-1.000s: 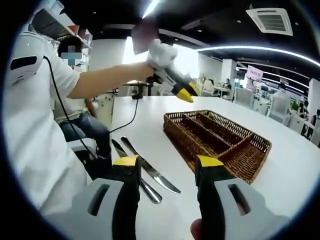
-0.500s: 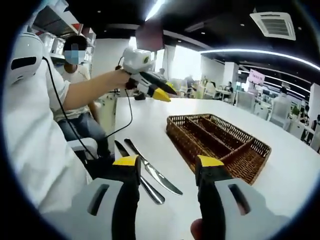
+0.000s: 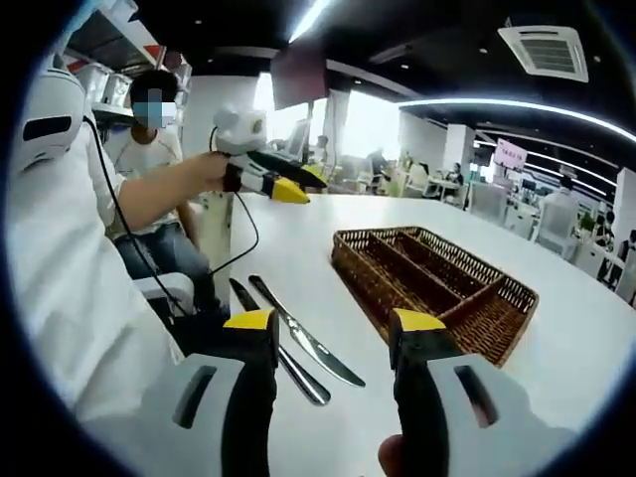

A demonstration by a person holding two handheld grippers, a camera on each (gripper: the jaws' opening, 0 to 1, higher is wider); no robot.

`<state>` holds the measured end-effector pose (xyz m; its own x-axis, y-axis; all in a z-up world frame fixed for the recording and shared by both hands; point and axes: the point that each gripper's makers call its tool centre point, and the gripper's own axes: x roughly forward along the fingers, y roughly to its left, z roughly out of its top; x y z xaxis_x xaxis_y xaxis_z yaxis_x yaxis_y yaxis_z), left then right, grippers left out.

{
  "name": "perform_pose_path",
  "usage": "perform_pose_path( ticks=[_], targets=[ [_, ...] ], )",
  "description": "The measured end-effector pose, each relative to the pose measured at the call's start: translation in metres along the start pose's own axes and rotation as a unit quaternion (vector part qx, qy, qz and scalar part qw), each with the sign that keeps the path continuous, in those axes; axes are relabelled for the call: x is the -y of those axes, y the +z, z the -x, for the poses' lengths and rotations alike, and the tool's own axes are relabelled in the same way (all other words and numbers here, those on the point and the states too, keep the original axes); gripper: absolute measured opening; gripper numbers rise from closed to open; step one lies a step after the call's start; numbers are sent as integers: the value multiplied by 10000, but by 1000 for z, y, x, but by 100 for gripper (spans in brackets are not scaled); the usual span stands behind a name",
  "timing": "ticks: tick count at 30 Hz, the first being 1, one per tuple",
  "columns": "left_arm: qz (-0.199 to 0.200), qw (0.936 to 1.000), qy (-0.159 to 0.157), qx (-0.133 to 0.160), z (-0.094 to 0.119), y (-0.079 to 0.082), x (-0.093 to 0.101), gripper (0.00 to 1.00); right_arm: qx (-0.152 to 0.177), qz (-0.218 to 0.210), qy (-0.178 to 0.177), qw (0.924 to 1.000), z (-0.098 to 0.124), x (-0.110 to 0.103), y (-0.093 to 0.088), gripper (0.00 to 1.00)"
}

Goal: Arrange the knives, forks, and spoons in their matching storage slots by inserting each utensil handle-first until every utensil is classified and aligned in the correct compartment

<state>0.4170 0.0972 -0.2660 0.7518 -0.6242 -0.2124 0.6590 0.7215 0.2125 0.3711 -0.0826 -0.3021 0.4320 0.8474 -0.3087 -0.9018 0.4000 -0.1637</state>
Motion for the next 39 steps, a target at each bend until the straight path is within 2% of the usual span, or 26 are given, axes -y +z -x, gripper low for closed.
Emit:
perform_pose_path(
  ticks=[6,11,21,39],
  targets=[
    [244,9996,28,133,7,-14,13,39,-98,85,52,9999,-3,2,0,46],
    [467,9981,120,386,13,-20,23,40,-173,192,129,9996,-7,3,-1,46],
    [795,9955,200,470,20,-46,47,46,-249,239,242,9991,-17,5,-2,47],
    [864,9929,392,713,32,-54,56,47,-292,517,449,9972,-30,6,10,47]
  ],
)
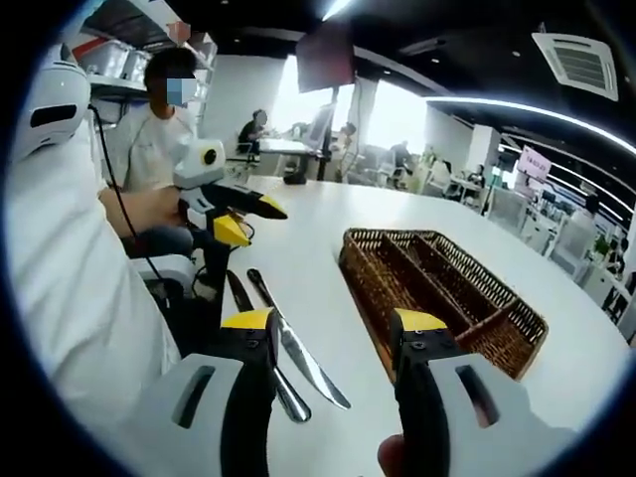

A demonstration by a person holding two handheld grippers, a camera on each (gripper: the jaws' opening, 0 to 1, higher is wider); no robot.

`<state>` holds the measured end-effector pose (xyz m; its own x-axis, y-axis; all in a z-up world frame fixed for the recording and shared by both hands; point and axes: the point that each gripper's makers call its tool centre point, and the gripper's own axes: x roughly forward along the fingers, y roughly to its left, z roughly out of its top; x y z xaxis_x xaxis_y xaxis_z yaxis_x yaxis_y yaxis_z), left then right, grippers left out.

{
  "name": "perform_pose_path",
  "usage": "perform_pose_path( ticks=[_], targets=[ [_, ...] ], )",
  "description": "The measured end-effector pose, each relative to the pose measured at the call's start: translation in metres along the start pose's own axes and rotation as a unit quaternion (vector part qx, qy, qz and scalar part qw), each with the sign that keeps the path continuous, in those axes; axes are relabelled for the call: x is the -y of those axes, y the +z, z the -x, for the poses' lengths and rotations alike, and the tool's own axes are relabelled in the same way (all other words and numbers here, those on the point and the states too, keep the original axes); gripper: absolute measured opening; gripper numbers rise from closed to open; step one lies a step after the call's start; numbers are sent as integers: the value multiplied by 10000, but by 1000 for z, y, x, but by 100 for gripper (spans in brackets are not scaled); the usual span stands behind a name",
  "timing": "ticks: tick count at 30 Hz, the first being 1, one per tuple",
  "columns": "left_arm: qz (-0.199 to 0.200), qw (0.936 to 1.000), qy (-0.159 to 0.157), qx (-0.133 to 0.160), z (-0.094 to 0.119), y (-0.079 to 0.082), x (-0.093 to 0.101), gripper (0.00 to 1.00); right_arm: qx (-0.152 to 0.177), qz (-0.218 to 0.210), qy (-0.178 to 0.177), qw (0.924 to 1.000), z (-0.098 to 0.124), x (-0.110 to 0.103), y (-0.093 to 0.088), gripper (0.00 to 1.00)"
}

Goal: Arrange the knives, forks, and spoons in their matching storage slots by inserting each utensil handle-first until every utensil is classified and aligned in the correct compartment

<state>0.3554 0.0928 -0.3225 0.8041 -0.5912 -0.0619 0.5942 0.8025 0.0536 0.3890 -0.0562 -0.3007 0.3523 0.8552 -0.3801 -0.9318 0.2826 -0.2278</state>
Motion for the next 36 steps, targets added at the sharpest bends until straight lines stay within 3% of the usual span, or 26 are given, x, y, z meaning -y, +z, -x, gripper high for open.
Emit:
perform_pose_path(
  ticks=[4,21,36],
  targets=[
    [-63,10000,28,51,3,-1,2,49,4,74,44,10000,-8,-9,8,47],
    [-23,9994,208,280,15,0,-3,53,37,251,208,9995,-22,-11,23,47],
    [-103,9991,314,268,21,-5,-7,54,36,399,357,9986,-36,-15,33,48]
  ],
)
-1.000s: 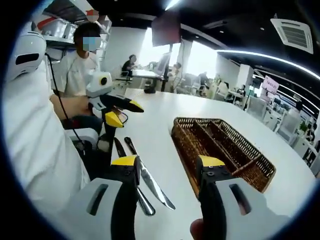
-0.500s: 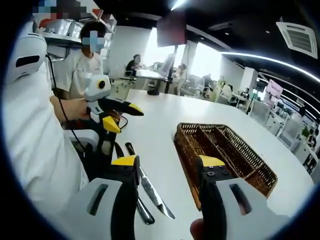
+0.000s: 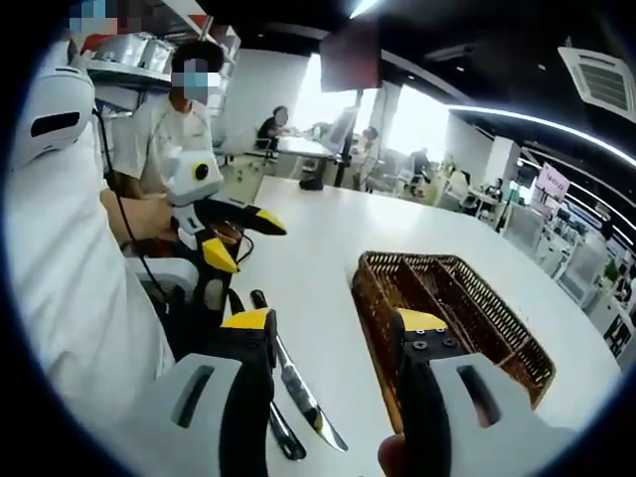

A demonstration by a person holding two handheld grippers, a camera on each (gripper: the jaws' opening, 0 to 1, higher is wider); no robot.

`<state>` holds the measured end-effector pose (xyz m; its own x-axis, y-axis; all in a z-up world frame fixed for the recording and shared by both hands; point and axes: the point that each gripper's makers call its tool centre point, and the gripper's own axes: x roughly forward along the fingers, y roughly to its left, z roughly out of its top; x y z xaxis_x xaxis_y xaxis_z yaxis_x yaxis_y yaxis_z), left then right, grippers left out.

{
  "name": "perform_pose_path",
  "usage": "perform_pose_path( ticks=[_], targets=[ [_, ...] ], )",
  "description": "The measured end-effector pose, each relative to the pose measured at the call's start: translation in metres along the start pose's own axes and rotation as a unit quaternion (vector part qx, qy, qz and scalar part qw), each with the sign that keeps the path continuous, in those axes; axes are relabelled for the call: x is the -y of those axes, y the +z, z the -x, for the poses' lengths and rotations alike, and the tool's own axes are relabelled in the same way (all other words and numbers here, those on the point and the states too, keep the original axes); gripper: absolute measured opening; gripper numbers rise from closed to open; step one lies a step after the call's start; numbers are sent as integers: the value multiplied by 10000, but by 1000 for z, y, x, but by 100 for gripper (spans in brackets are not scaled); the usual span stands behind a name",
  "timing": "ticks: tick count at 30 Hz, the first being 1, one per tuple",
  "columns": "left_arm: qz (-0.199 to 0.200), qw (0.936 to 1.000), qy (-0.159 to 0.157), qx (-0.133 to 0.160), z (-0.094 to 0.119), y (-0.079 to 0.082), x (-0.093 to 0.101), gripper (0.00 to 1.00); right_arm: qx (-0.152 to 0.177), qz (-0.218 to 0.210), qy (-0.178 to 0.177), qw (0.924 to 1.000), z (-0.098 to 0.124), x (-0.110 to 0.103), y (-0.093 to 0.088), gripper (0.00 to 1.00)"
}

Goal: Arrange the knives, forks, and spoons in their matching storage slots by inserting each utensil handle-first until every utensil is classified and aligned in the correct compartment

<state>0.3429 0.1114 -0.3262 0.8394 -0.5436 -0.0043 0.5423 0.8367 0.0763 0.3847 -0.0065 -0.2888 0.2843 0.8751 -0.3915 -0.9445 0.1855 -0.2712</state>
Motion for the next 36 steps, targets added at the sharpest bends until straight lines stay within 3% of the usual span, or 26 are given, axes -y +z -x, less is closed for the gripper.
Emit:
perform_pose_path(
  ticks=[25,36],
  targets=[
    [-134,9999,61,-86,9,-10,-4,54,-29,240,253,9994,-21,-3,7,48],
    [-186,9997,35,-155,7,-13,-2,54,-130,392,515,9978,-28,-8,-1,47]
  ],
)
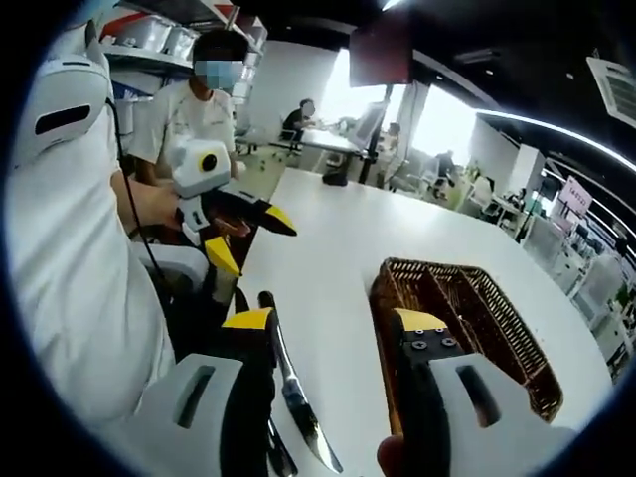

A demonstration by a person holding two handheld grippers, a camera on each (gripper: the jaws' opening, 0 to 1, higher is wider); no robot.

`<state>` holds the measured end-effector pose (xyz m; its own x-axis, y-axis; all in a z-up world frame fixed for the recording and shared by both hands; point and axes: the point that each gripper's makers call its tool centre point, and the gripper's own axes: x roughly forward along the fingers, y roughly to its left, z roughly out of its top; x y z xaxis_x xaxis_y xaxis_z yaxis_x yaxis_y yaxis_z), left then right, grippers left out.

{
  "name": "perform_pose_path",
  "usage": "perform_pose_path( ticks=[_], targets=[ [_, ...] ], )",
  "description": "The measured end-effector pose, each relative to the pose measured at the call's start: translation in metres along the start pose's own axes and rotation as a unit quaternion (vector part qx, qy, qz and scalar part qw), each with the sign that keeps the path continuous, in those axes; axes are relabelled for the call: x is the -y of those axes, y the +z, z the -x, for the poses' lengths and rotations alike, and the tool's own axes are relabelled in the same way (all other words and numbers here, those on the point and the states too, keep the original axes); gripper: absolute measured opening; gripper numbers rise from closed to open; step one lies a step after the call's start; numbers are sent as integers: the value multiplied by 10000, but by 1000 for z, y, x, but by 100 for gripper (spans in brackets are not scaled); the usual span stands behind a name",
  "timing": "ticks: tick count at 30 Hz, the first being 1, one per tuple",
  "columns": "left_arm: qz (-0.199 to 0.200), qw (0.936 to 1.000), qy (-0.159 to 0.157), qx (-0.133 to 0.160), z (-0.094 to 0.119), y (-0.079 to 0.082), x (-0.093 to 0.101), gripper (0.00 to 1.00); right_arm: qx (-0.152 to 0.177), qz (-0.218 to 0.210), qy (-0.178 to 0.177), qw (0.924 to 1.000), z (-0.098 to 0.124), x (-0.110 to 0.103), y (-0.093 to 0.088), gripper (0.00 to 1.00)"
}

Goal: Arrange the knives, forks, and spoons in their matching storage slots by inserting each utensil handle-first until every utensil is classified and aligned in the correct compartment

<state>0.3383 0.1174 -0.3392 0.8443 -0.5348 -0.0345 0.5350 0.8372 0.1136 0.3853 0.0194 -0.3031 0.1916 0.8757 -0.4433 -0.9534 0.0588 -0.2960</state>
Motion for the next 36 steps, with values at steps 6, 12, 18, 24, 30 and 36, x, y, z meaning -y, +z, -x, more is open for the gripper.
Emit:
perform_pose_path(
  ticks=[6,12,18,24,30,36],
  targets=[
    [-15,10000,-27,-74,-2,-3,1,54,-82,97,128,9998,-2,-4,-4,47],
    [-39,10000,-29,-79,-2,-2,-1,53,-68,105,196,9997,-4,-6,-7,46],
    [-63,9999,-40,-115,-4,-2,-1,53,-108,65,246,9996,-3,-5,-15,45],
    [-111,9998,-82,-136,-7,0,-1,53,-182,52,299,9994,1,-4,-24,45],
    [-131,9997,-119,-172,-10,0,1,53,-225,57,378,9990,5,-6,-32,44],
    [-152,9995,-170,-202,-14,0,4,53,-272,72,410,9988,8,-7,-38,44]
  ],
)
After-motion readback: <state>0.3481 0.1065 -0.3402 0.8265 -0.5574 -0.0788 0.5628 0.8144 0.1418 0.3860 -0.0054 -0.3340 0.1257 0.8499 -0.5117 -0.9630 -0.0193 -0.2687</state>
